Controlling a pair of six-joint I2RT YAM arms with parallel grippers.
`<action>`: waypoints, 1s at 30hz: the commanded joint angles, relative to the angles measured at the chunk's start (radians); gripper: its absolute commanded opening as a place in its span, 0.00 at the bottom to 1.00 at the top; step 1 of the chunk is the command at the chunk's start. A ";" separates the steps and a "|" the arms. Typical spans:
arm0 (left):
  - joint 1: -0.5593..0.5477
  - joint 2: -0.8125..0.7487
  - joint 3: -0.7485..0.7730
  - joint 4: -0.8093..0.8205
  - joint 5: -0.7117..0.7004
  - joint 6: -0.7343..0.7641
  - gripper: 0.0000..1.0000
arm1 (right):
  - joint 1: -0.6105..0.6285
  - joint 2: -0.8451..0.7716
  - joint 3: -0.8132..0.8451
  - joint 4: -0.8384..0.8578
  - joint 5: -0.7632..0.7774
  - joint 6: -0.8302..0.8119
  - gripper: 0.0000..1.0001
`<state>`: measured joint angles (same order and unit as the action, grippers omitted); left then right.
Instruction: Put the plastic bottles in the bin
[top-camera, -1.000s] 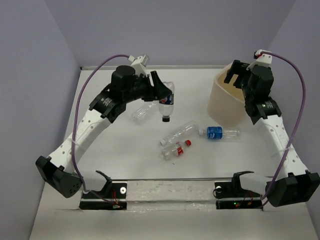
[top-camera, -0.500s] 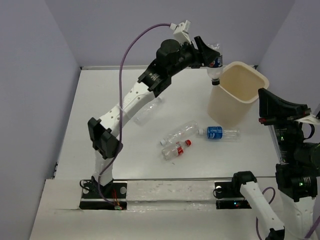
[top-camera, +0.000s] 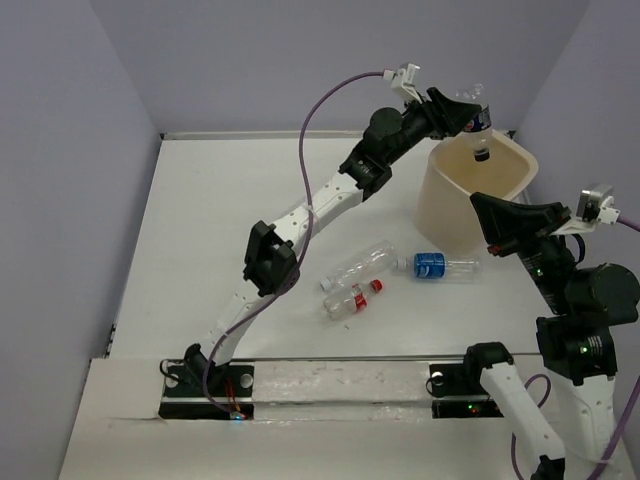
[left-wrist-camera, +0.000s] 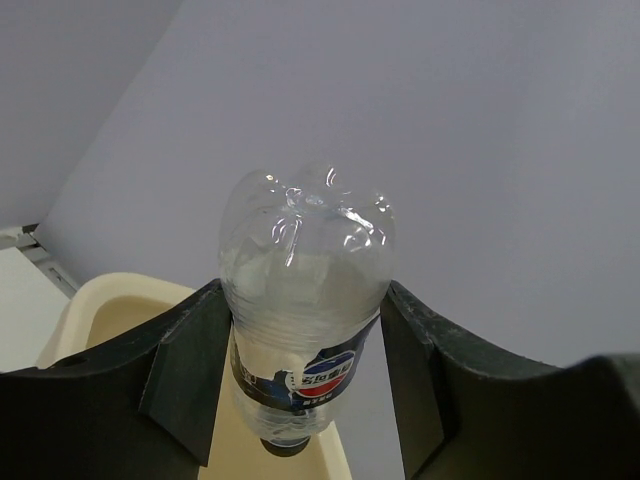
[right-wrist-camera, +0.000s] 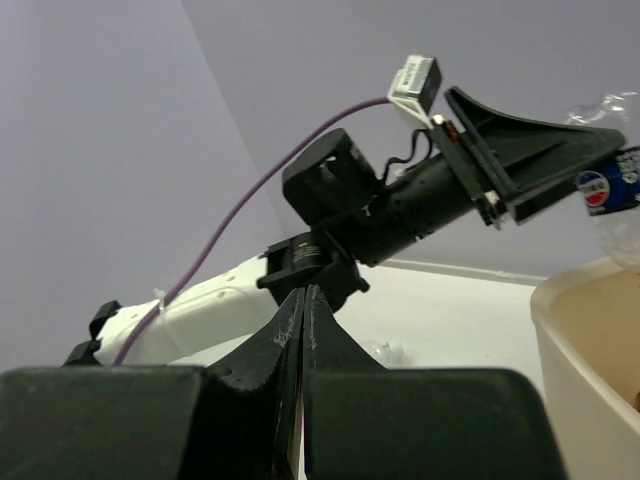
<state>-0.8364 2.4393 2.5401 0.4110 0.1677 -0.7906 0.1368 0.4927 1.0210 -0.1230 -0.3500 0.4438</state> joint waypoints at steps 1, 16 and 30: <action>-0.029 -0.039 0.000 0.164 0.018 0.051 0.71 | -0.006 0.017 -0.010 0.068 -0.106 0.038 0.01; 0.103 -0.431 -0.352 -0.174 0.247 0.358 0.96 | -0.006 0.087 -0.012 0.180 -0.241 0.099 0.04; -0.016 -1.056 -1.498 -0.373 -0.111 0.616 0.99 | -0.006 0.208 -0.166 0.273 -0.397 0.184 0.21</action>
<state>-0.8299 1.3811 1.1507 0.1127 0.1806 -0.2375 0.1368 0.6846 0.9047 0.0700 -0.6598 0.5812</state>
